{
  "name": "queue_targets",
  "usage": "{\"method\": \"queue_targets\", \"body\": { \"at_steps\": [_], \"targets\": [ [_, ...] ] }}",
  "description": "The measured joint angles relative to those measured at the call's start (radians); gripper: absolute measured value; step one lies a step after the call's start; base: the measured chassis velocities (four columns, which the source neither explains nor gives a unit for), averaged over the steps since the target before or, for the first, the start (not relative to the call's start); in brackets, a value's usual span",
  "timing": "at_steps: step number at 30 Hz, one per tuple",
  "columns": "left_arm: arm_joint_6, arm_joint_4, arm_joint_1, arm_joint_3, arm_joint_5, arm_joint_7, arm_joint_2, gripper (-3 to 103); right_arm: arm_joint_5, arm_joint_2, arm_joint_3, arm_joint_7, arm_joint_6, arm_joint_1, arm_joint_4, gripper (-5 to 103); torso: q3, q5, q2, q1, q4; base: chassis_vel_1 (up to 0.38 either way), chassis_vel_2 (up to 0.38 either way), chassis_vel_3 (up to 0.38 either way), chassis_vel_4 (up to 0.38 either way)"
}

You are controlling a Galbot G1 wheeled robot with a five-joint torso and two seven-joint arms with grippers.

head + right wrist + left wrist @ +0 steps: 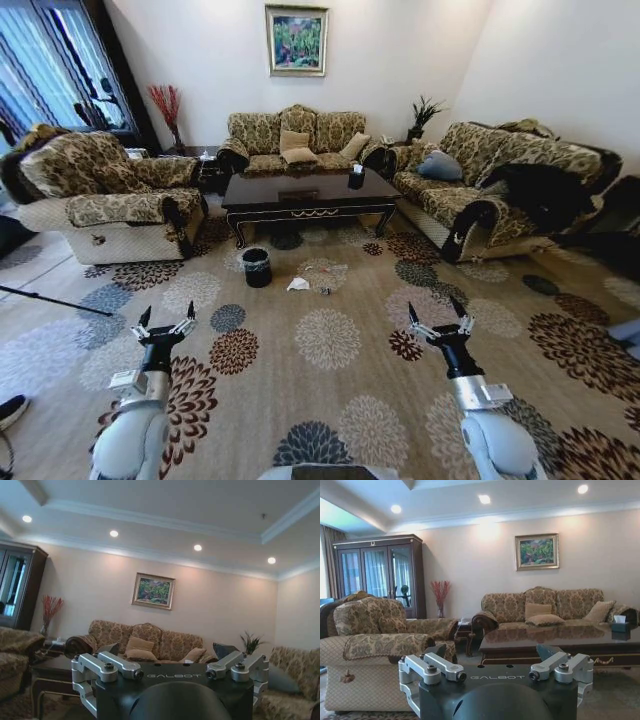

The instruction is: Move to the front of the table and pick up the trash from the floor, then place it into the trash bin.

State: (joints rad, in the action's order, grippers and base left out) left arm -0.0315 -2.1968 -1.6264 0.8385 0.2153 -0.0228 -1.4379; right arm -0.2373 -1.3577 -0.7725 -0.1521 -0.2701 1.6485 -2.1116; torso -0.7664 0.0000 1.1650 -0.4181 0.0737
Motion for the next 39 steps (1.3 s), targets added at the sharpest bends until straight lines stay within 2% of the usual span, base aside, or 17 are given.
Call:
{"method": "queue_targets", "body": {
  "at_steps": [5, 20, 27, 36, 39],
  "targets": [
    [0.012, 0.004, -0.008, -0.01, -0.008, -0.045, -0.004, 100, -0.008, -0.006, 0.008, 0.006, 0.011, 0.002, 0.003, 100, 0.0, 0.0001, 0.0, 0.0, 0.0, 0.0, 0.0, 0.0, 0.0],
    [0.045, 0.005, -0.009, -0.022, 0.004, -0.046, -0.008, 100, -0.001, -0.022, 0.005, 0.039, 0.017, 0.018, -0.006, 100, 0.0, 0.0, 0.0, 0.0, 0.0, 0.0, 0.0, 0.0, 0.0],
    [0.033, 0.018, -0.008, -0.033, -0.003, -0.066, -0.013, 100, 0.001, -0.024, 0.008, 0.046, 0.017, 0.01, 0.008, 100, 0.0, 0.0, 0.0, 0.0, 0.0001, 0.0, 0.0, 0.0, 0.0],
    [0.021, 0.028, -0.009, -0.038, 0.002, -0.082, -0.014, 100, 0.008, -0.029, 0.014, 0.058, 0.017, -0.001, 0.031, 100, 0.02, 0.0, -0.036, 0.016, 0.0, 0.0, 0.0, 0.0, 0.0],
    [0.025, 0.032, -0.01, -0.041, 0.002, -0.079, -0.015, 100, 0.003, -0.031, 0.021, 0.086, 0.022, 0.001, 0.032, 100, 0.029, 0.0, -0.054, 0.025, 0.0001, 0.0, 0.0, 0.0, 0.0]
  ]
}}
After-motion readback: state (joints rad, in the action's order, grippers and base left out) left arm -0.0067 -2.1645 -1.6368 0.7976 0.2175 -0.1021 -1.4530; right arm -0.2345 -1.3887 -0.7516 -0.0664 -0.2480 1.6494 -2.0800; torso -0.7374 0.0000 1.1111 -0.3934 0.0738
